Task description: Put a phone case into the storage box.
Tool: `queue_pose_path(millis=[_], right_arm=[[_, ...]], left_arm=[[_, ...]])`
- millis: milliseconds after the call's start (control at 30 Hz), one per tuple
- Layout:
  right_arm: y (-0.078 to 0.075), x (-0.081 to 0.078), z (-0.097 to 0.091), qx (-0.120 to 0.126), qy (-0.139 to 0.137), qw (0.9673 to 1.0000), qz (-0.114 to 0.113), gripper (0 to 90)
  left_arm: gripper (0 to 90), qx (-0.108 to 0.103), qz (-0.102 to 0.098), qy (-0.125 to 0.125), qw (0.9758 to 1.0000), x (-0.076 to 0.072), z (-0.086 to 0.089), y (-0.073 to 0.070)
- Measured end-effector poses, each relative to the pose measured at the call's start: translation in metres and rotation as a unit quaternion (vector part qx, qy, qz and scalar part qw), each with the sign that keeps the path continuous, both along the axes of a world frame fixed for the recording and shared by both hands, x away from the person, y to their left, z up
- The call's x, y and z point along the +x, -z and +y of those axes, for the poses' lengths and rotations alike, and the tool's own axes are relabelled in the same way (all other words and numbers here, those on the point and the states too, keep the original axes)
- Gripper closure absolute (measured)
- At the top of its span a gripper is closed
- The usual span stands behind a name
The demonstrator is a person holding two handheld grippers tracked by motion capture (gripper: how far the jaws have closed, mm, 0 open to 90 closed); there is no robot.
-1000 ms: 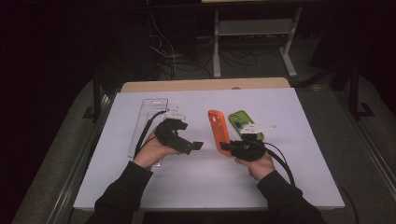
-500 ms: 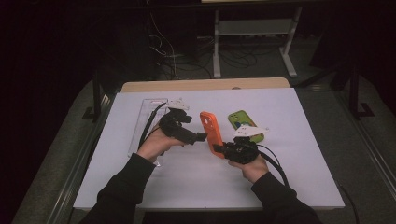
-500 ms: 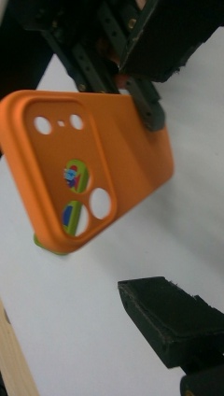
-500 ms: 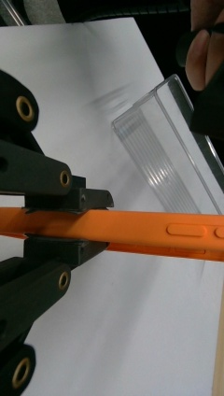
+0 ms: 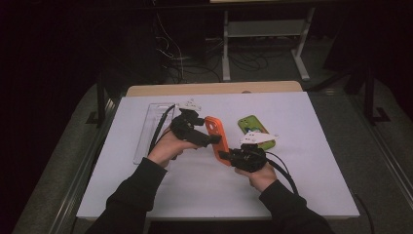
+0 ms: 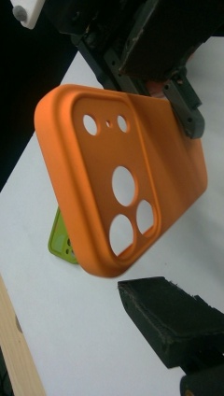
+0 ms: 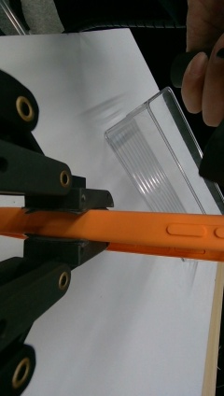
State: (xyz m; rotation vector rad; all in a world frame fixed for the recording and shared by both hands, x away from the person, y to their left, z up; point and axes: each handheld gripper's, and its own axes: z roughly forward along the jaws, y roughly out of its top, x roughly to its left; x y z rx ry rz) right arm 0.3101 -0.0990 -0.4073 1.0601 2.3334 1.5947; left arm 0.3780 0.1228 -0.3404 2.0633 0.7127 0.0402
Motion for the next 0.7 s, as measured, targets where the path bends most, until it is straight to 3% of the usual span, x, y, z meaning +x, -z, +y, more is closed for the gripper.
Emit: queue_pose_path(millis=[533, 700], right_arm=[[-0.001, -0.002, 0.003, 0.0, -0.004, 1.0, -0.005, 78.7], [0.0, -0.002, 0.003, -0.004, -0.003, 1.0, -0.005, 78.6]], left_arm=[[0.0, -0.019, -0.004, -0.009, 0.9998, 0.0, -0.012, 0.0], [5.9, -0.022, -0.013, -0.01, 0.9996, 0.001, -0.012, -0.002]])
